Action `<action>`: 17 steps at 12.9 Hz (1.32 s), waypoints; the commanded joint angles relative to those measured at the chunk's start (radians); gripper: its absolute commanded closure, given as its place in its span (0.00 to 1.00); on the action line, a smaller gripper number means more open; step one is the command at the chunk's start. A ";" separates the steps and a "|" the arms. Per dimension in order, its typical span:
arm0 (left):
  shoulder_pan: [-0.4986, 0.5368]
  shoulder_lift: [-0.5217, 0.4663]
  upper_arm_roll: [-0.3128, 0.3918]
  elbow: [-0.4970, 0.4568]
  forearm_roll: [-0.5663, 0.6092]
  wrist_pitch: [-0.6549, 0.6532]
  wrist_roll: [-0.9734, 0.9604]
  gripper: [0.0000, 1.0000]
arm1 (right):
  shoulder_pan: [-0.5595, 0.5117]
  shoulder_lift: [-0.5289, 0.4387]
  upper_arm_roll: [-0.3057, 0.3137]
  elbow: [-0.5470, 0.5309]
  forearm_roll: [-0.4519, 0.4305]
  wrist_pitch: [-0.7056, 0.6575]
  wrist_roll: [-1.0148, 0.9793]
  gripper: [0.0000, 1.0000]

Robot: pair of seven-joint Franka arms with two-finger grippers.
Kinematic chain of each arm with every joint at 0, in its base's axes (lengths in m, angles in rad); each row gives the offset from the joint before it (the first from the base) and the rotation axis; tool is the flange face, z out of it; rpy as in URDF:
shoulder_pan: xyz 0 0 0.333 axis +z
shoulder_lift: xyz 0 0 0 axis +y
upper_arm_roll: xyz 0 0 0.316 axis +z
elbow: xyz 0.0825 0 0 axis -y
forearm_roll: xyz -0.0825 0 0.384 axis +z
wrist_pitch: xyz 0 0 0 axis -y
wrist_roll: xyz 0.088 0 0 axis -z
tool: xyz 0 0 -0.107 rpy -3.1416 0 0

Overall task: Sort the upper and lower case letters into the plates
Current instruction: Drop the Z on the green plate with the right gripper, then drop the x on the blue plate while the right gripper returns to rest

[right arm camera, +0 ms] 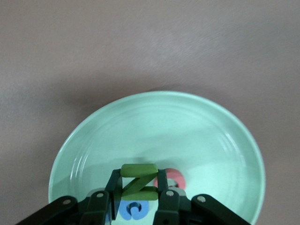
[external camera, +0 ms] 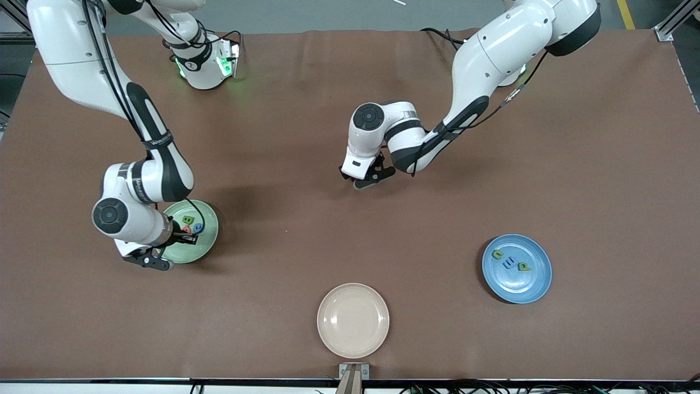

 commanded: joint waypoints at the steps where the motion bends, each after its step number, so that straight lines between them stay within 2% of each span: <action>1: -0.005 -0.003 0.007 -0.015 0.029 0.013 -0.022 0.78 | 0.000 -0.001 0.005 -0.010 -0.009 0.010 0.003 0.97; 2: -0.007 -0.002 0.007 -0.015 0.029 0.013 -0.019 0.89 | 0.000 0.002 0.005 -0.007 -0.009 0.010 0.003 0.90; 3: -0.011 -0.005 0.007 -0.014 0.029 0.013 -0.011 0.96 | 0.002 0.002 0.005 -0.004 -0.010 0.008 0.000 0.52; 4: -0.010 -0.007 0.007 -0.012 0.029 0.009 -0.007 0.99 | 0.002 0.002 0.005 0.002 -0.010 0.005 0.001 0.02; 7: 0.025 -0.040 0.007 0.008 0.029 -0.005 0.039 1.00 | -0.006 -0.013 0.003 0.051 -0.020 -0.044 -0.086 0.00; 9: 0.085 -0.057 0.006 0.054 0.031 -0.075 0.103 1.00 | -0.021 -0.055 0.000 0.111 -0.020 -0.207 -0.164 0.00; 12: 0.175 -0.066 0.006 0.161 0.029 -0.202 0.315 1.00 | -0.046 -0.167 -0.003 0.177 -0.021 -0.431 -0.207 0.00; 14: 0.253 -0.068 0.006 0.190 0.031 -0.235 0.471 1.00 | -0.067 -0.201 -0.003 0.264 -0.020 -0.606 -0.255 0.00; 17: 0.410 -0.066 0.003 0.195 0.098 -0.240 0.721 1.00 | -0.090 -0.212 -0.005 0.364 -0.029 -0.707 -0.286 0.00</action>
